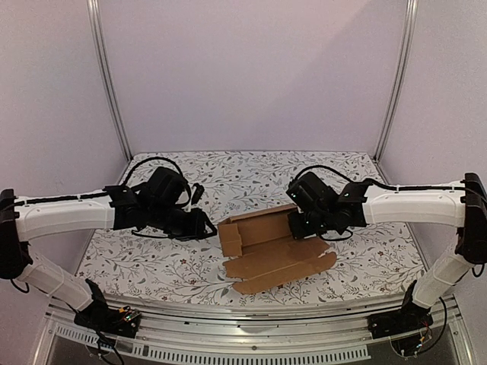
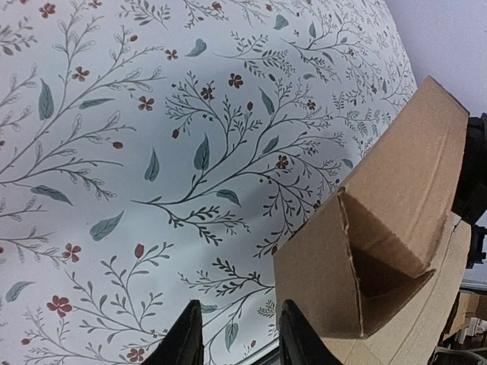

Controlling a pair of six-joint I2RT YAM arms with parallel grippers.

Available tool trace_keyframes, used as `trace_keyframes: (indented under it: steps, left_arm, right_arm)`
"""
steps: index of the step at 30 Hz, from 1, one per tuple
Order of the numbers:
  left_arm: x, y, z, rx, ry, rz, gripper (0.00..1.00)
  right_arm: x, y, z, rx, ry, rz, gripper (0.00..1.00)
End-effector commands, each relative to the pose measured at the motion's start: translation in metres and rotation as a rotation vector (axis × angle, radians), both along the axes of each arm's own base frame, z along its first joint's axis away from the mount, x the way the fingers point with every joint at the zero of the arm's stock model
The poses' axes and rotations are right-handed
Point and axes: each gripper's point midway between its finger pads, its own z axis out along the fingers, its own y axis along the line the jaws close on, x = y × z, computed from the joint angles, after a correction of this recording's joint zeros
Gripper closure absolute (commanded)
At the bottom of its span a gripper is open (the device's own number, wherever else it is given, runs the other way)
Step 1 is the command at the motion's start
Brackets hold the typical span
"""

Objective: Fold the paper box

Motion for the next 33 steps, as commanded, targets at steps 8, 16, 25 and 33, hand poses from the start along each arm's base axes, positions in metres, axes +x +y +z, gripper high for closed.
trace_keyframes:
  steps: [8, 16, 25, 33]
  left_arm:
    - [-0.004, -0.037, 0.015, -0.140, 0.013, -0.136, 0.65]
    - [-0.009, -0.052, 0.025, -0.194, 0.002, -0.165, 0.66]
    - [-0.007, -0.068, 0.017, -0.195, 0.001, -0.165, 0.66]
    - [0.003, -0.079, 0.017, -0.176, -0.017, -0.143, 0.68]
  right_arm:
    - [0.002, -0.008, 0.002, -0.001, 0.033, -0.109, 1.00]
    - [0.001, -0.007, -0.001, 0.009, 0.050, -0.125, 1.00]
    - [-0.002, -0.006, -0.001, 0.025, 0.056, -0.132, 1.00]
    - [-0.007, -0.003, 0.002, 0.031, 0.044, -0.124, 1.00]
